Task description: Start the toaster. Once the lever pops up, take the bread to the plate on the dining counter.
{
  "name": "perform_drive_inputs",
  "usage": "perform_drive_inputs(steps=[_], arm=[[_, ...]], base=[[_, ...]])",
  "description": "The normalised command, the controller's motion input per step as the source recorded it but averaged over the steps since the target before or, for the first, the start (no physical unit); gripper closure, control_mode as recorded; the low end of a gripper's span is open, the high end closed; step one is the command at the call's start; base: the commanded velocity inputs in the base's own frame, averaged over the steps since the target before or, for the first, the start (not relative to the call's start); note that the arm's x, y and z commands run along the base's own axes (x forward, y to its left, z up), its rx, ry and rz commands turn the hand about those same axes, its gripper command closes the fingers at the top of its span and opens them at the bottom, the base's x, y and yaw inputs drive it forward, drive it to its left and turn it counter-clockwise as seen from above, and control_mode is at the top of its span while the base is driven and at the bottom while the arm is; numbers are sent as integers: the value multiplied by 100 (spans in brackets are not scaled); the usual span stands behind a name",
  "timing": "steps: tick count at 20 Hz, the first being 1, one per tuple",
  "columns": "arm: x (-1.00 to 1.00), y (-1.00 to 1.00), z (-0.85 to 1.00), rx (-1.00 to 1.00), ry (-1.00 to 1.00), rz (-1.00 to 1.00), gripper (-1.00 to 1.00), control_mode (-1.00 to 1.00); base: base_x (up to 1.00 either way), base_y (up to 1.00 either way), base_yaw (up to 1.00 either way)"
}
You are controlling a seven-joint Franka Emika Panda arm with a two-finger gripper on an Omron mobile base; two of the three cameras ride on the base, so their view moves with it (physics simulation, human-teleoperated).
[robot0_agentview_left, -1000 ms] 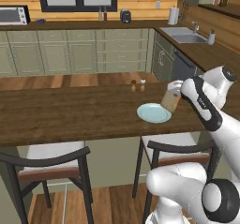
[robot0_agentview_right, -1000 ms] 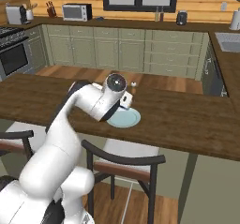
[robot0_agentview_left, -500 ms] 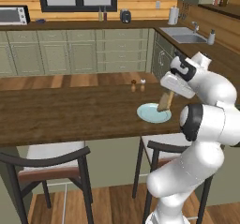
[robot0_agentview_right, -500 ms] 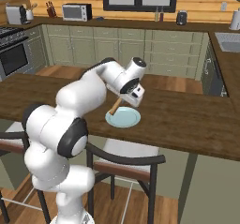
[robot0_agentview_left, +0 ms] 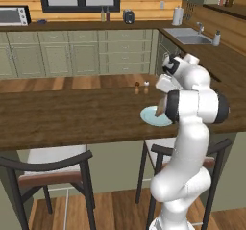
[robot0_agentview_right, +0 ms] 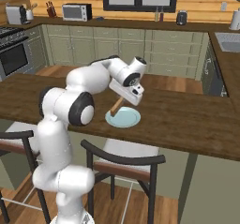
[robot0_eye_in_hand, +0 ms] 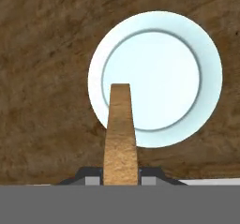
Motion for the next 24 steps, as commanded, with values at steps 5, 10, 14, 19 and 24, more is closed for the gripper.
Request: perform_drive_inputs(steps=[5,10,14,19,24], arm=[[77,0,-37,0,9,-12,100,-100],[60,3,-13,0,0,-11,100,-100],[53,0,-21,0,1,-9,100,-100],[3,2,-34,0,1,-1,100,-100],[4,9,-19,0,0,0,100,-100]], base=[[0,0,0],[0,0,0],[0,0,0],[0,0,0],[0,0,0]])
